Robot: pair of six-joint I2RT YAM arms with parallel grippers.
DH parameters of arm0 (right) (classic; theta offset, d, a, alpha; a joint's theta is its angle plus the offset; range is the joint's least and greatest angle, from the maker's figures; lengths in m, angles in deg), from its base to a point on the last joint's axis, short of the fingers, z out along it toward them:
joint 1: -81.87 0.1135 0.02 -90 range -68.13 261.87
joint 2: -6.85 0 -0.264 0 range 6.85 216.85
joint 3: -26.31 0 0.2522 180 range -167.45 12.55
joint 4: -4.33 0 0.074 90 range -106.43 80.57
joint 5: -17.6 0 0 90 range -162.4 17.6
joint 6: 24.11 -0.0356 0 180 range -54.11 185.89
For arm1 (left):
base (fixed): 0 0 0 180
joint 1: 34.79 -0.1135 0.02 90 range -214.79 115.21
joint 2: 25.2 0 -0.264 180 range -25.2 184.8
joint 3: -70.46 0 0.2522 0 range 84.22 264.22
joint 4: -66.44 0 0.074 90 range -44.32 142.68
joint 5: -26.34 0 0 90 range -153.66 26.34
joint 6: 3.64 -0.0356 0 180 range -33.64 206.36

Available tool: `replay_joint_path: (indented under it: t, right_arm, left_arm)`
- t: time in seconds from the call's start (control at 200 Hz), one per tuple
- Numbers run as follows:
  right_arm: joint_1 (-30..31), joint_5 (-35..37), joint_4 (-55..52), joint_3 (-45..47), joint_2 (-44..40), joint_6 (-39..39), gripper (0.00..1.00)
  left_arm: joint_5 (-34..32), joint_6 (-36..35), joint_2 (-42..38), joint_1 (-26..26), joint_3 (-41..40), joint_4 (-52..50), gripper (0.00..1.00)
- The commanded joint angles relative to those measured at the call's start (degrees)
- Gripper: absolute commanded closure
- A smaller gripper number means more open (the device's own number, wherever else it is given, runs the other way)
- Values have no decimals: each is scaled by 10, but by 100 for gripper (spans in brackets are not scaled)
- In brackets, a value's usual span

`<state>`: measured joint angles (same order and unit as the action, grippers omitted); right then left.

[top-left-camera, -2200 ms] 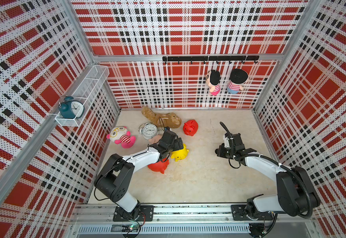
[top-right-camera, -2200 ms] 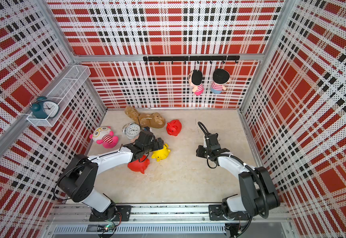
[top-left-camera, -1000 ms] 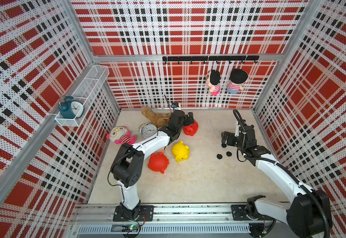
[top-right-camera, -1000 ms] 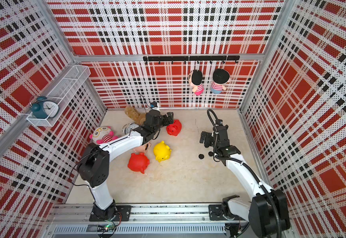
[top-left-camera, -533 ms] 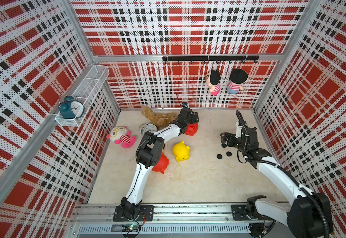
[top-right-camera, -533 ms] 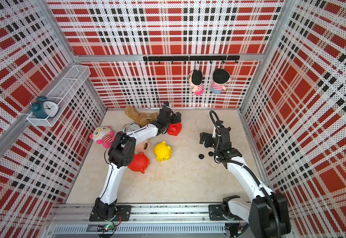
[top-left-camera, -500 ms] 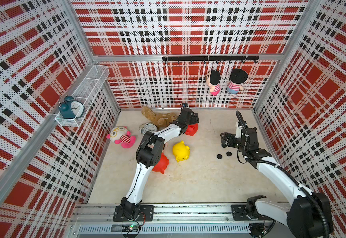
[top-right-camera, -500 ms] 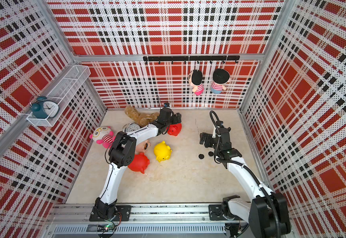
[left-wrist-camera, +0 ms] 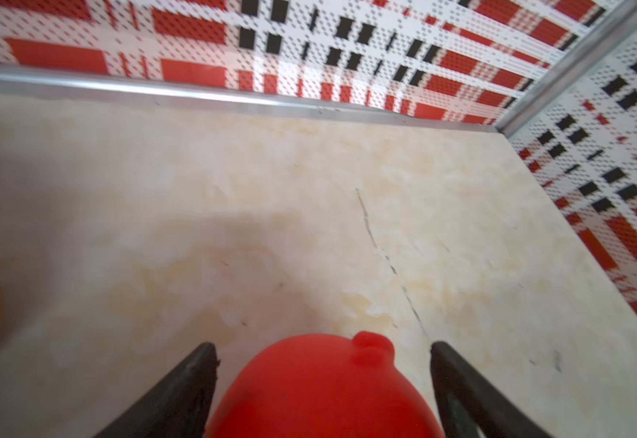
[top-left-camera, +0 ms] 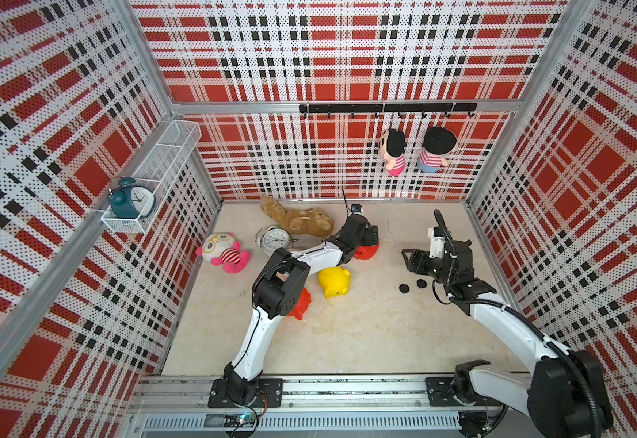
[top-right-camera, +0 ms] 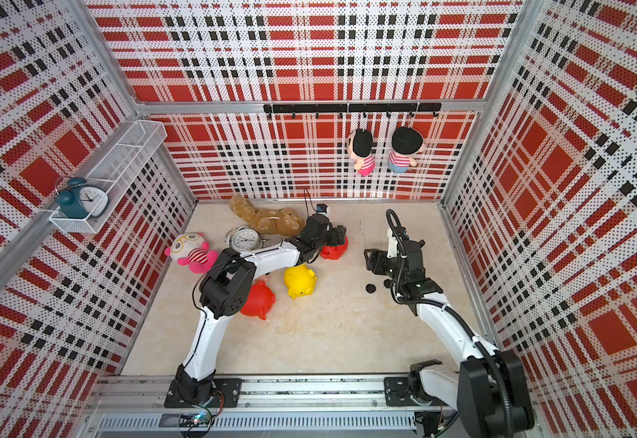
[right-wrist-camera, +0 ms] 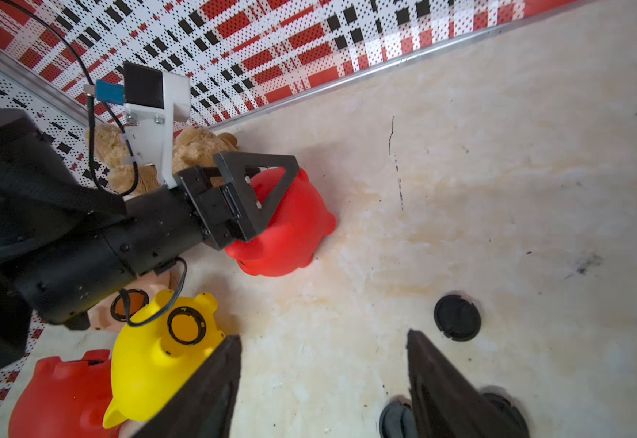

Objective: Open piggy banks
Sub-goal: Move the piggy bank to the center of the board.

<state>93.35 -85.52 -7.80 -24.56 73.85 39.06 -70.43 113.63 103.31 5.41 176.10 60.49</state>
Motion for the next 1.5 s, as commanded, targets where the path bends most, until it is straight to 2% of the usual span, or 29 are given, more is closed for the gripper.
replay_joint_path:
  t: [0.0, 0.25, 0.366, 0.446, 0.721, 0.877, 0.987, 1.182, 1.398, 1.493]
  right_arm:
    - [-3, -39, 39, 16, 9, -3, 34]
    - [-3, -65, 66, 58, 13, -14, 44]
    - [-3, -67, 78, 77, 7, -23, 46]
    - [-3, -66, 84, 90, -4, -29, 47]
    - [-3, -42, 86, 105, -26, -37, 52]
    - [-3, -52, 102, 108, 0, -44, 54]
    - [-2, -65, 125, 115, 15, -45, 57]
    - [24, -105, 165, 118, 54, -44, 56]
    - [75, -110, 197, 112, 96, -45, 56]
    - [92, -115, 221, 110, 107, -78, 56]
  left_arm:
    - [22, 63, -22, 44, -54, 8, 11]
    - [-39, 156, -88, 116, -134, 32, 8]
    - [-37, 188, -113, 131, -162, 31, 6]
    - [-44, 205, -134, 136, -184, 32, 0]
    - [-115, 218, -244, 150, -294, 54, 2]
    - [-126, 254, -284, 134, -399, 124, 2]
    - [-136, 258, -293, 125, -442, 145, 1]
    - [-179, 236, -297, 86, -480, 156, 2]
    - [-199, 186, -306, 22, -491, 185, 2]
    - [-202, 167, -315, 6, -482, 187, 2]
